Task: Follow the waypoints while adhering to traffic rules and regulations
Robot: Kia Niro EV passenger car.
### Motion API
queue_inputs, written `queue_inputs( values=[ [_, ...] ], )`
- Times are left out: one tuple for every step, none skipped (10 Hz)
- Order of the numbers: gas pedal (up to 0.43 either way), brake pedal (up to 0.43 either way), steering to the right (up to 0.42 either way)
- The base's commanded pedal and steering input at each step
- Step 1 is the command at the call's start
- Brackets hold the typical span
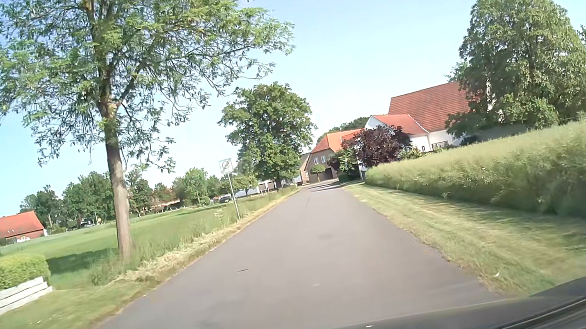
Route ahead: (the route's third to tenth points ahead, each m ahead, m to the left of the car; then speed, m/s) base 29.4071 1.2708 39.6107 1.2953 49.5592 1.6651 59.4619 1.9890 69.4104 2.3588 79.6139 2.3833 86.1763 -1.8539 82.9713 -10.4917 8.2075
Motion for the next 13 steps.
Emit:
queue_inputs(
  values=[
    [0.11,0.006,-0.003],
    [0.11,0.006,-0.003],
    [0.11,0.006,-0.003],
    [0.11,0.006,-0.002],
    [0.098,0.006,0.002],
    [0.098,0.006,0.003],
    [0.098,0.006,0.003],
    [0.098,0.006,0.003],
    [0.098,0.006,0.001],
    [0.098,0.006,0.001],
    [0.087,0.006,0.0],
    [0.087,0.006,-0.001],
    [0.087,0.006,-0.005]
  ],
)
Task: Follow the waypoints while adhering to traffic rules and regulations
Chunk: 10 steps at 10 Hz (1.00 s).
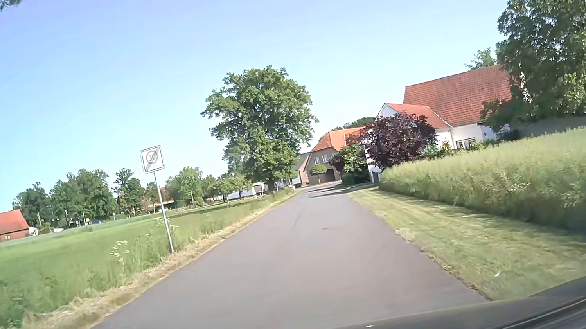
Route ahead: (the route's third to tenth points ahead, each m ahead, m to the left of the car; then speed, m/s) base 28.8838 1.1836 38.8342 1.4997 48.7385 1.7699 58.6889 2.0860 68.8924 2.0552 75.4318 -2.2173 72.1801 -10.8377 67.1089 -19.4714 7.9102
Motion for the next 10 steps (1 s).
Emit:
queue_inputs(
  values=[
    [0.087,0.006,-0.007],
    [0.098,0.006,-0.007],
    [0.13,0.006,-0.007],
    [0.138,0.006,-0.007],
    [0.138,0.006,-0.007],
    [0.138,0.006,-0.006],
    [0.138,0.006,-0.004],
    [0.138,0.006,-0.003],
    [0.138,0.006,-0.003],
    [0.138,0.006,-0.004]
  ],
)
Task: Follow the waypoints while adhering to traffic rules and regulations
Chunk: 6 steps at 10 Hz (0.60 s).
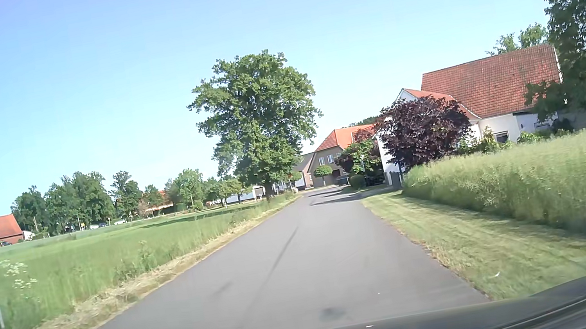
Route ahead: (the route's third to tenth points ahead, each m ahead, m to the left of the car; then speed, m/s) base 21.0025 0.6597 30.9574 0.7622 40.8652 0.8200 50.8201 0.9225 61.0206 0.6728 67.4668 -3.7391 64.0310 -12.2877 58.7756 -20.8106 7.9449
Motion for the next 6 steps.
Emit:
queue_inputs(
  values=[
    [0.15,0.006,-0.004],
    [0.15,0.006,-0.006],
    [0.15,0.006,-0.007],
    [0.15,0.006,-0.007],
    [0.15,0.006,-0.007],
    [0.138,0.006,-0.007]
  ],
)
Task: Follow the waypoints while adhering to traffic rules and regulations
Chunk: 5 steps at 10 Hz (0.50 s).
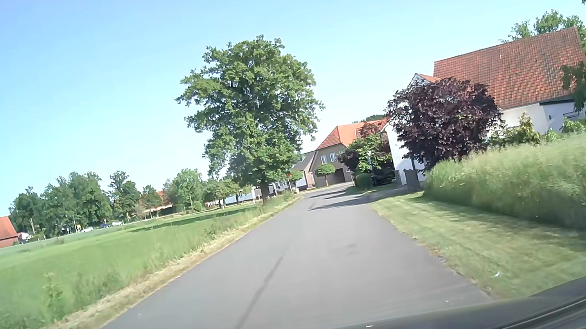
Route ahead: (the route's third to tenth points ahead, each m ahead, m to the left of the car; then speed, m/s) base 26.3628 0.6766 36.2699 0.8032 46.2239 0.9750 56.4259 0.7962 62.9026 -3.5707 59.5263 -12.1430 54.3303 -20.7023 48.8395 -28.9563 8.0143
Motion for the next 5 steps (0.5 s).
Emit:
queue_inputs(
  values=[
    [0.138,0.006,-0.007],
    [0.138,0.006,-0.006],
    [0.138,0.006,-0.005],
    [0.138,0.006,-0.005],
    [0.138,0.006,-0.003]
  ],
)
